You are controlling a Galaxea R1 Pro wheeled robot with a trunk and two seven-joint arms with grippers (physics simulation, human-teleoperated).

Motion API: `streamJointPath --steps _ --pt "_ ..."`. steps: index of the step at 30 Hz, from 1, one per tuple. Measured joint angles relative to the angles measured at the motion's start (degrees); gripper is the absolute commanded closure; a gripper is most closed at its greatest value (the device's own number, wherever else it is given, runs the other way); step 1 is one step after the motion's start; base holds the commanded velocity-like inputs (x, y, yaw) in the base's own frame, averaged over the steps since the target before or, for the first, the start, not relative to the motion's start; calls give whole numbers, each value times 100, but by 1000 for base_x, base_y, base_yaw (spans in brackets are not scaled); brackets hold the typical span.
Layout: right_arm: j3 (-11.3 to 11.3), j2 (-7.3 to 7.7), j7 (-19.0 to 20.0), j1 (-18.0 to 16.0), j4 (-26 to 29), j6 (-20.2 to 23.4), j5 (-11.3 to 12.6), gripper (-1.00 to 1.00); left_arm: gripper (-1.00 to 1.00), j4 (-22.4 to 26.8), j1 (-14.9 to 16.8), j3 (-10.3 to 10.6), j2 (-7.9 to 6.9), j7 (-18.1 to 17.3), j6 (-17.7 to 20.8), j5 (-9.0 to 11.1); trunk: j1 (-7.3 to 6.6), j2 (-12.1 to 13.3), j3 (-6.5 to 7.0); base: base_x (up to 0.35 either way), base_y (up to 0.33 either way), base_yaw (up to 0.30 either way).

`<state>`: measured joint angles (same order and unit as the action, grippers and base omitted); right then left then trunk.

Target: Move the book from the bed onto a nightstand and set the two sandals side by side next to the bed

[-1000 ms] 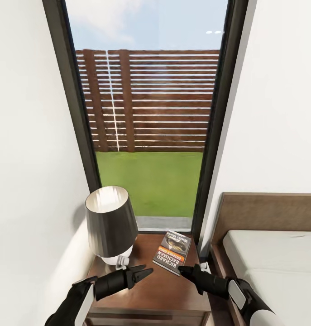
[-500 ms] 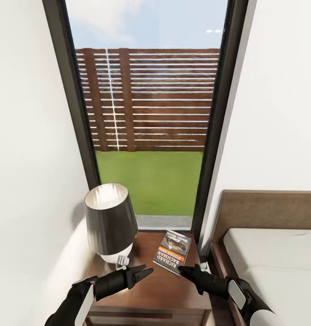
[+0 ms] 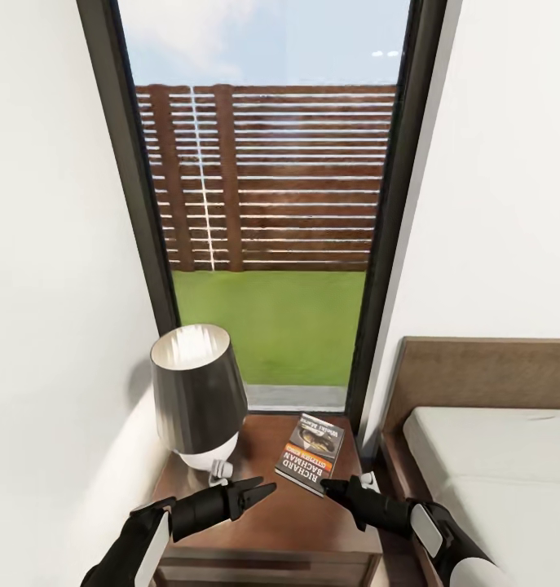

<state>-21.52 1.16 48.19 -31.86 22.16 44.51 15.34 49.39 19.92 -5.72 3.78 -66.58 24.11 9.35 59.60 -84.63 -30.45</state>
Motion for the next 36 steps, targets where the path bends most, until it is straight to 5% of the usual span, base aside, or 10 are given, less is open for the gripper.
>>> streamJointPath --steps 36 --pt "2 0 0 0 0 -1 -3 100 -100 -6 0 9 3 9 -4 7 791 -1444 -647 0 0 0"
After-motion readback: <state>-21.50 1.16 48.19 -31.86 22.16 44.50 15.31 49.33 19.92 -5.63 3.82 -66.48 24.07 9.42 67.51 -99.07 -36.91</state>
